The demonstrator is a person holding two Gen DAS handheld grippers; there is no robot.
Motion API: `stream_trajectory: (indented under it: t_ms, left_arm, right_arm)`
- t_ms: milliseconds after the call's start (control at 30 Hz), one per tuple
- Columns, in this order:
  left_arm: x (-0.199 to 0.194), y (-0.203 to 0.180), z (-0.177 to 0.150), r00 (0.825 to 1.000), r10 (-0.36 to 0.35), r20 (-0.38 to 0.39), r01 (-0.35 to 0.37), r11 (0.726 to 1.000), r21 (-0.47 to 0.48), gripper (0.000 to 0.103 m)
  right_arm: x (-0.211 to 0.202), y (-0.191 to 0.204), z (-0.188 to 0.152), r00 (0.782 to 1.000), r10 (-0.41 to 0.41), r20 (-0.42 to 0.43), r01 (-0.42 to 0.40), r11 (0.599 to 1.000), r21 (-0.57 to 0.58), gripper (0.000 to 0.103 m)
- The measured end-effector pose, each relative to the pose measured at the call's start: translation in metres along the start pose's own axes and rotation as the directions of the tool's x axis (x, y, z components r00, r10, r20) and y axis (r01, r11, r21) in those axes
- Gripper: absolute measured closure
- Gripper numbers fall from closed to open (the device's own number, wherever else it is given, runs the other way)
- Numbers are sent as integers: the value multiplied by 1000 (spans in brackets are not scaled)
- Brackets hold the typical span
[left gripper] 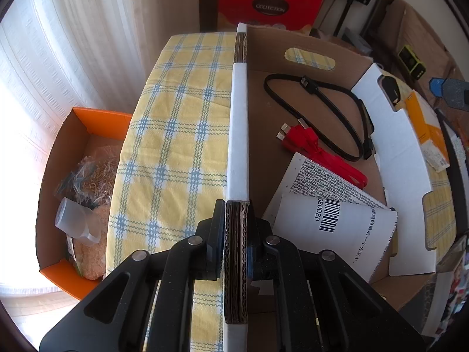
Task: Organize objects
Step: 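Move the right tool out of the box to the black fabric strap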
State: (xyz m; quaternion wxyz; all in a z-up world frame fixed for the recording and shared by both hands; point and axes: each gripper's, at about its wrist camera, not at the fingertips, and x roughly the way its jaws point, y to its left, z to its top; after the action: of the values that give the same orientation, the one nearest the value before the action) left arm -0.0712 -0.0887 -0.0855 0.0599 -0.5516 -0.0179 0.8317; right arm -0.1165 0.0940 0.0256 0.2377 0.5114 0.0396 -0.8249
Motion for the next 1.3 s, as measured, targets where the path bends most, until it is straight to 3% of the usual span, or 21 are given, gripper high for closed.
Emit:
stream_trajectory:
  t_ms: [200,400,500,600,867,1067,1300]
  left_arm:
    - [0,0,0,1000,3,4,-3,1000,7,93]
    - [0,1,0,1000,4,4,-4,1000,8,93]
    - [0,2,-1,1000,4,5,-4,1000,8,93]
    - [1,3,-1,1000,4,4,-4,1000,5,93]
    - [1,3,-1,1000,10,4,-10,1000,8,93]
    - [1,4,-1,1000,11,3,-11,1000,10,93]
    - [1,3,-1,1000,8,5,-8,1000,8,93]
  right_arm:
    - [-19,-37,-17,997,-81,13,79,993,92,40]
    - [-12,-70,-34,989,-147,5,143,973,183,40]
    - [-7,-88,-34,982,-188,0,183,957,225,41]
    - [-3,-103,-33,979,-205,7,197,946,258,49]
    - [19,-134,-21,955,-298,-5,283,902,325,50]
    - [22,-175,-14,963,-268,12,228,843,488,43]
    - [38,-190,7,960,-277,-49,266,839,474,43]
